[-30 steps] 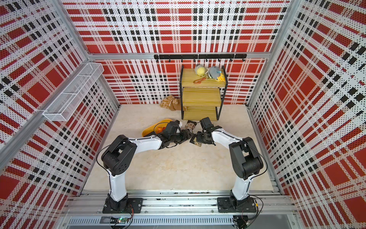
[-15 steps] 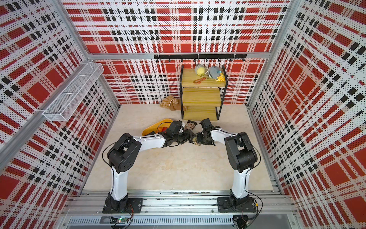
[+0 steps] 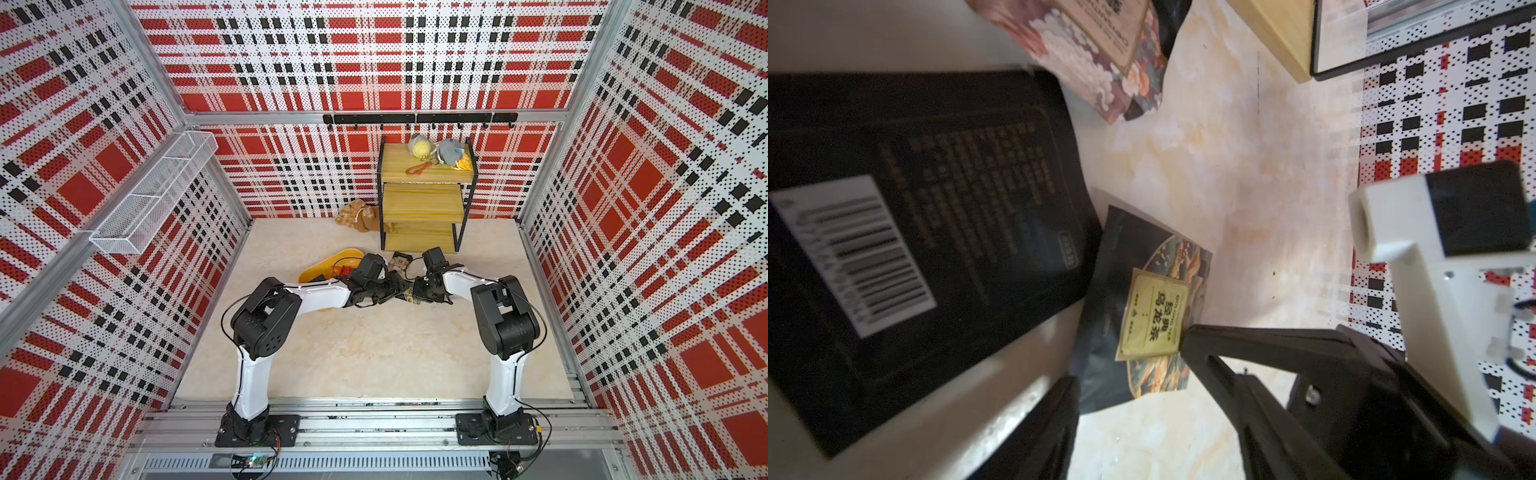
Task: Put the tea bags into the storage box
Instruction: Pick up the tea bag from the center of the board.
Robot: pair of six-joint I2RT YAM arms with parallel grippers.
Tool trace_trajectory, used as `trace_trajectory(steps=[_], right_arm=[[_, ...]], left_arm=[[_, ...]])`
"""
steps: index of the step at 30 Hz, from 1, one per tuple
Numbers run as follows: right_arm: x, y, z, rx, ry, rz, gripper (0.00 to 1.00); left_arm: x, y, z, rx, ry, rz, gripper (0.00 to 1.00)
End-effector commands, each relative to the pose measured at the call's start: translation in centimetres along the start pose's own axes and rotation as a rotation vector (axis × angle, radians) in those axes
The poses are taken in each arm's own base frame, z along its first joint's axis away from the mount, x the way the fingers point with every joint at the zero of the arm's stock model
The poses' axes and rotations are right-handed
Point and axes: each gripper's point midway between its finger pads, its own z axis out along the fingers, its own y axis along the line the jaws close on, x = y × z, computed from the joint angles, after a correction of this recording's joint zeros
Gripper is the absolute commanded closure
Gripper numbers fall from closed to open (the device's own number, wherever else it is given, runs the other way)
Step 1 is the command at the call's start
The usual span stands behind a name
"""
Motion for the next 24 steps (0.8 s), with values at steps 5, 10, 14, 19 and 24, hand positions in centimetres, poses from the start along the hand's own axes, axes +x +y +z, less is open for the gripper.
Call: trace_trajectory(steps=[5,10,14,19,24], right_arm=[[3.3,-3.7,2.1,0.108,0.114,0.007,1.00],[3.2,-3.6,2.0,0.104,0.112,0.007,1.00],[3.3,-3.5,2.1,0.098,0.116,0.007,1.00],[3.4,-3.5,2.2,0.097,0.119,0.007,1.00],[3.6,-3.7,2.4,0.098,0.128,0.005,1.00]], left_arm=[[0.2,0.7,0.8,-0.054,-0.011,0.036,0.34],[0.6,0.9,1.3,-0.085,-0.013,0.053,0.35],[1.3,0.7,1.9,-0.080,0.007,0.055,0.35],[1.8,-0.2,1.9,-0.034,0.019,0.041,0.36],[1.2,-1.3,0.8,0.052,-0.015,0.000,0.37]])
